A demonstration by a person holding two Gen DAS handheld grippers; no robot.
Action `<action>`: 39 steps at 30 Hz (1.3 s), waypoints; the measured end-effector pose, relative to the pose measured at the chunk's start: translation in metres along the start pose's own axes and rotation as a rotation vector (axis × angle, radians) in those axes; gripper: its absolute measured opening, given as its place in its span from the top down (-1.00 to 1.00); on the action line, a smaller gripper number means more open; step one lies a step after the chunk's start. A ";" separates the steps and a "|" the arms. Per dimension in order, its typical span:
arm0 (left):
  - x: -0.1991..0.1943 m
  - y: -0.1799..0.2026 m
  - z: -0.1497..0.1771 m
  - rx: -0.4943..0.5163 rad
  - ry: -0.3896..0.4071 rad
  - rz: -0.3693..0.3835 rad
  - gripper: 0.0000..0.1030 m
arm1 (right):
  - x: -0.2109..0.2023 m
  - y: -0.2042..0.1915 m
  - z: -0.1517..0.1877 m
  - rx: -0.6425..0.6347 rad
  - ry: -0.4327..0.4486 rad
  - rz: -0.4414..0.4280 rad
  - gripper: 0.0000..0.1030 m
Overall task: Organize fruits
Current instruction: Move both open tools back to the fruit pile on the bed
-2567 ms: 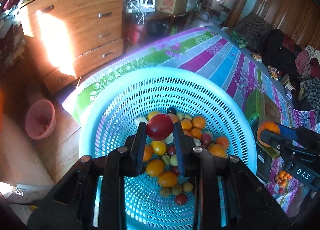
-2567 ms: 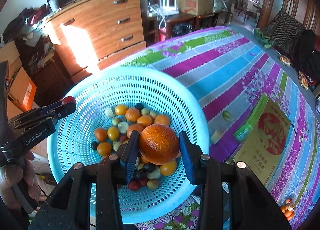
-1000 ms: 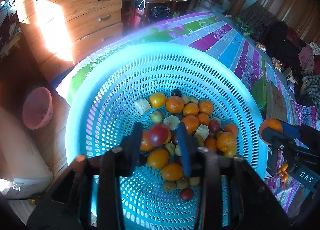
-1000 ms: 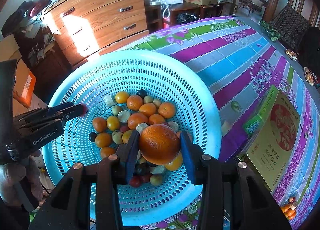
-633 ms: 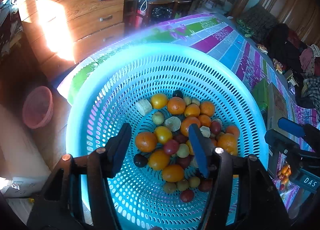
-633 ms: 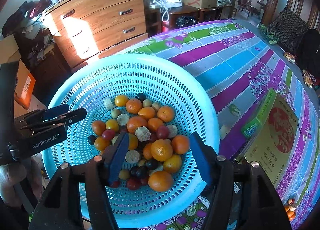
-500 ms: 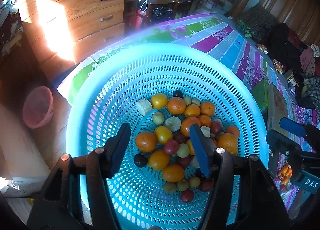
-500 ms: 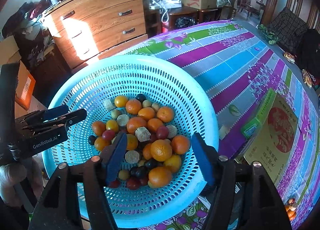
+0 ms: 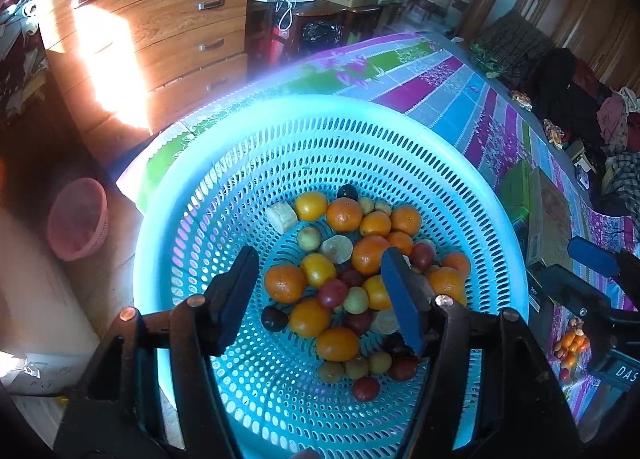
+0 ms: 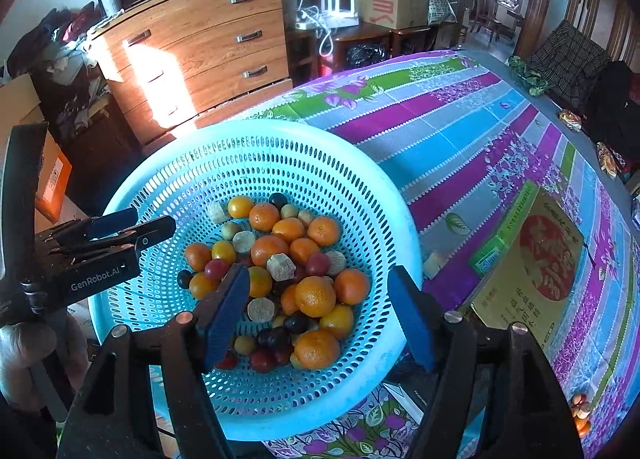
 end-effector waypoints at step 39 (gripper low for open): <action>0.045 0.268 0.113 0.522 -0.101 0.293 -0.41 | -0.108 0.244 0.249 0.366 0.137 0.433 -0.71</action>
Point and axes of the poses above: each gripper's, at about its wrist camera, not at the fingertips, and x roughly the way its jaws point, y to its right, z to its underside, the point moved 9 cm from there along x, roughly the way its jaws point, and after that the axes turned 14 degrees about z, right-handed, at the moved point
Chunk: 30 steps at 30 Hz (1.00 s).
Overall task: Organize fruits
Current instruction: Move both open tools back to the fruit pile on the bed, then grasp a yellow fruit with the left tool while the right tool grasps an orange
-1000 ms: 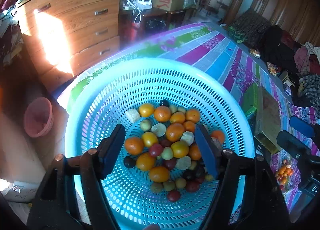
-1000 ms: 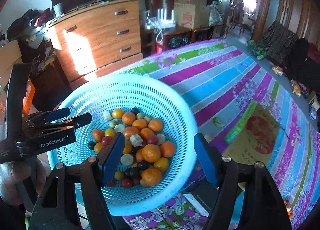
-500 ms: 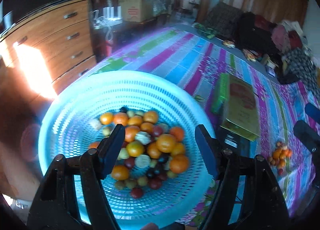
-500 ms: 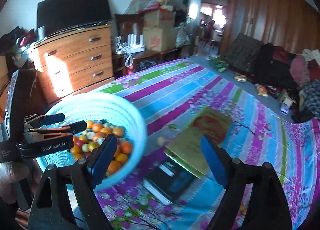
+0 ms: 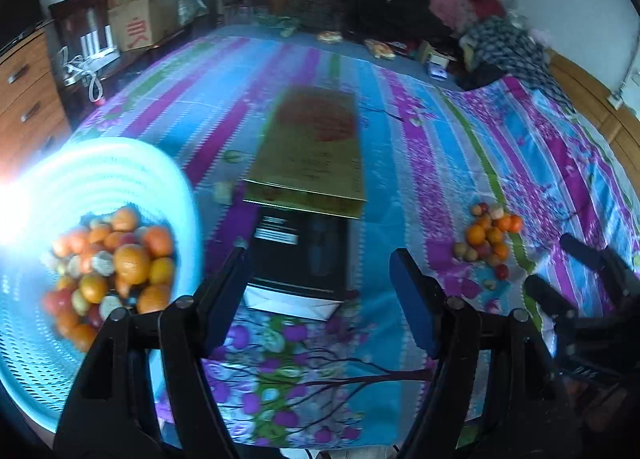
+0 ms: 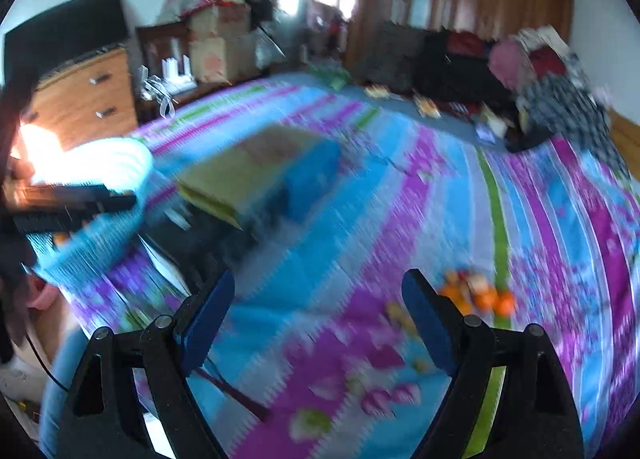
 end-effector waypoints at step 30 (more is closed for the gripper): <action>0.239 0.135 0.062 0.267 -0.313 0.254 0.27 | 0.058 0.168 0.202 0.292 -0.211 0.090 -0.52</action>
Point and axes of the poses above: each gripper's, at about its wrist camera, not at the fingertips, and x roughly the way its jaws point, y to its right, z to its underside, the point moved 9 cm from there along x, roughly the way its jaws point, and after that the axes turned 14 degrees about z, right-handed, at the moved point
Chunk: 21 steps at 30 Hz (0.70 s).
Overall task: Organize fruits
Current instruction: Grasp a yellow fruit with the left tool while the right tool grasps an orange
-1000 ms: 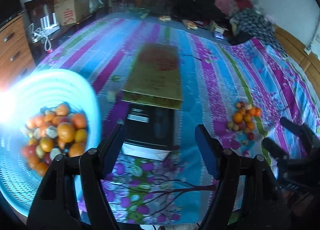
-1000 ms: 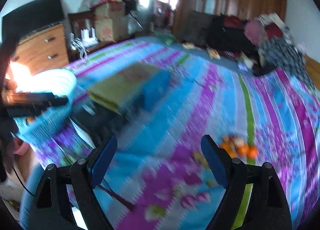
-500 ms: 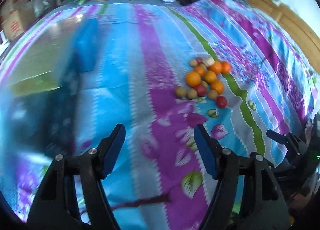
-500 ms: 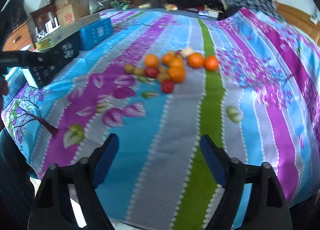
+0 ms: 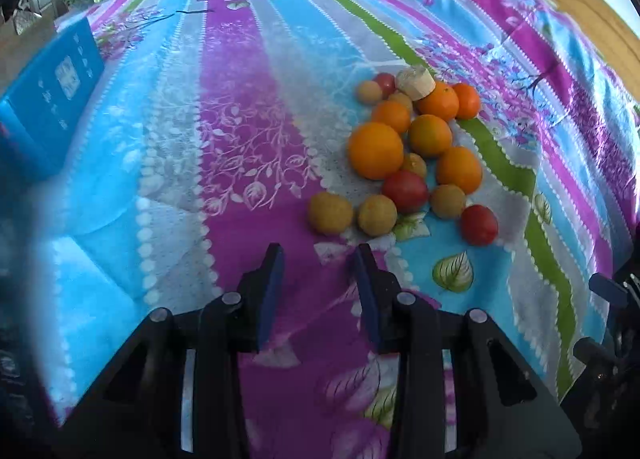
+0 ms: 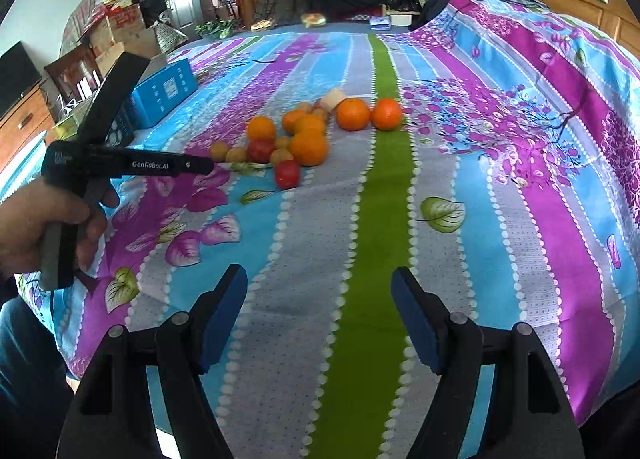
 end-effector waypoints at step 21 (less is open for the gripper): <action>-0.016 -0.006 -0.001 -0.055 0.108 0.019 0.53 | 0.023 -0.006 -0.033 0.026 -0.008 -0.111 -0.33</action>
Point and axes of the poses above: each gripper's, at about its wrist camera, not at the fingertips, and x roughly the way its jaws point, y to its right, z to its underside, the point moved 9 cm from there along x, roughly the way its jaws point, and after that the axes turned 14 degrees about z, right-handed, at the moved point
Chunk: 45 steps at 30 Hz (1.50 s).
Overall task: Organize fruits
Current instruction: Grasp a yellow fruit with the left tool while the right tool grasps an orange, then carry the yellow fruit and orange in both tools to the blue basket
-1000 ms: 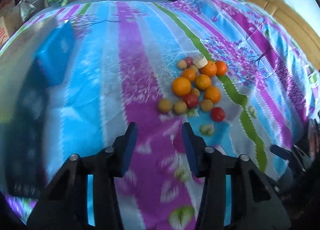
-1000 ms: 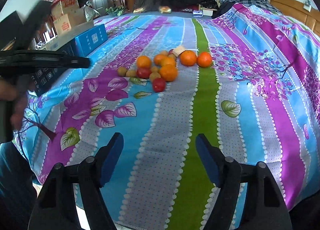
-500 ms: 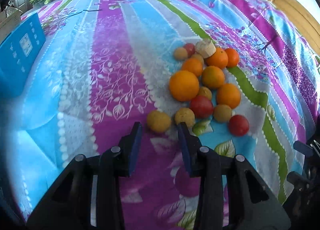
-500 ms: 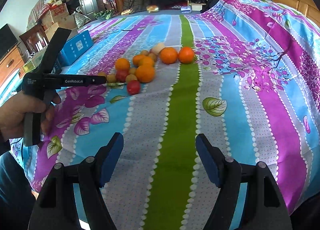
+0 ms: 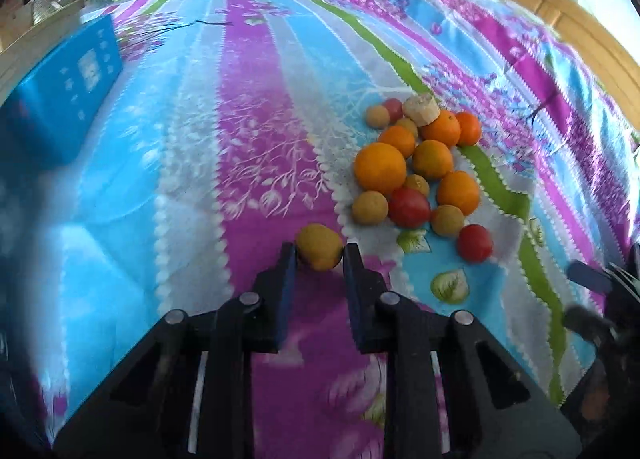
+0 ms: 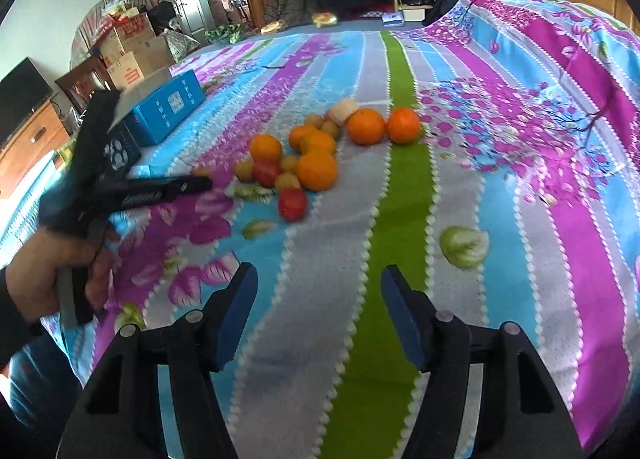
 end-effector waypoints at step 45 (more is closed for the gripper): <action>-0.082 0.037 -0.032 0.021 0.095 -0.129 0.53 | -0.012 0.014 -0.071 0.023 0.025 0.228 0.17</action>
Point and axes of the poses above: each gripper's, at about its wrist camera, not at the fingertips, and x roughly the way its jaws point, y to its right, z to its underside, the point moved 9 cm from there along x, roughly the way its jaws point, and after that the axes turned 14 degrees about z, right-handed, at the moved point
